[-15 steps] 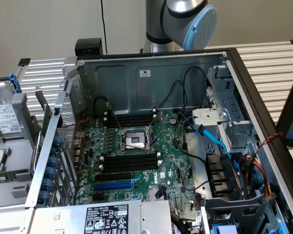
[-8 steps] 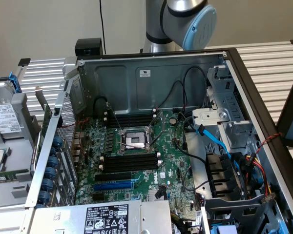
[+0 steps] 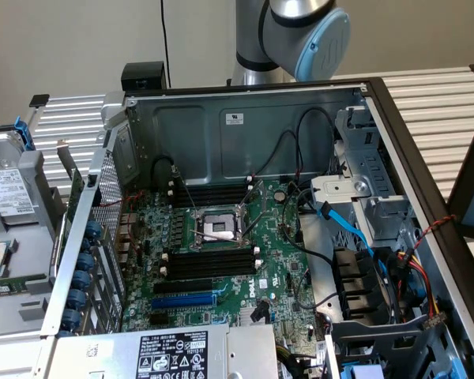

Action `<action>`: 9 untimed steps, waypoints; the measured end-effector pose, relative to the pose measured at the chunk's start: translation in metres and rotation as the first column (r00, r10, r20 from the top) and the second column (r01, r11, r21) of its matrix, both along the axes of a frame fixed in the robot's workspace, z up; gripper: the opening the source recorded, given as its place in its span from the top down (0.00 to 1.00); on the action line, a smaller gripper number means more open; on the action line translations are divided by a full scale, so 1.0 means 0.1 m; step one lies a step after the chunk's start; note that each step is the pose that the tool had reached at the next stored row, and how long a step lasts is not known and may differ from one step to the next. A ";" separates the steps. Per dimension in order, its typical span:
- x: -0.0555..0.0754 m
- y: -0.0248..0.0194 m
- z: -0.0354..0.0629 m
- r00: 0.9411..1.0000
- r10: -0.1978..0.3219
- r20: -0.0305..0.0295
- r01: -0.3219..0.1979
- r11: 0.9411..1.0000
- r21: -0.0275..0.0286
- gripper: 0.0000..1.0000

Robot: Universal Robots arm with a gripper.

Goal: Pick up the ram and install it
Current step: 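Pick up the ram and move it above insertion slot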

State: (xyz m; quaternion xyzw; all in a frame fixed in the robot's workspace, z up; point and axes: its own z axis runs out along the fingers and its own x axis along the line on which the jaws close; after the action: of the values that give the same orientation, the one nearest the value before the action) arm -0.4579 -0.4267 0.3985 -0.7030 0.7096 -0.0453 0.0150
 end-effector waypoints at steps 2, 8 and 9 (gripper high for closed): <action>0.01 0.000 0.001 1.000 -0.003 0.003 0.003 1.000 0.000 0.88; 0.05 0.027 0.005 1.000 -0.013 0.007 0.013 1.000 0.000 0.88; 0.06 0.033 0.005 1.000 -0.014 0.007 0.014 1.000 0.000 0.88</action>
State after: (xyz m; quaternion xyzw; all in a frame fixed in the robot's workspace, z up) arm -0.4516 -0.4234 0.3990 -0.6979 0.7144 -0.0478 0.0171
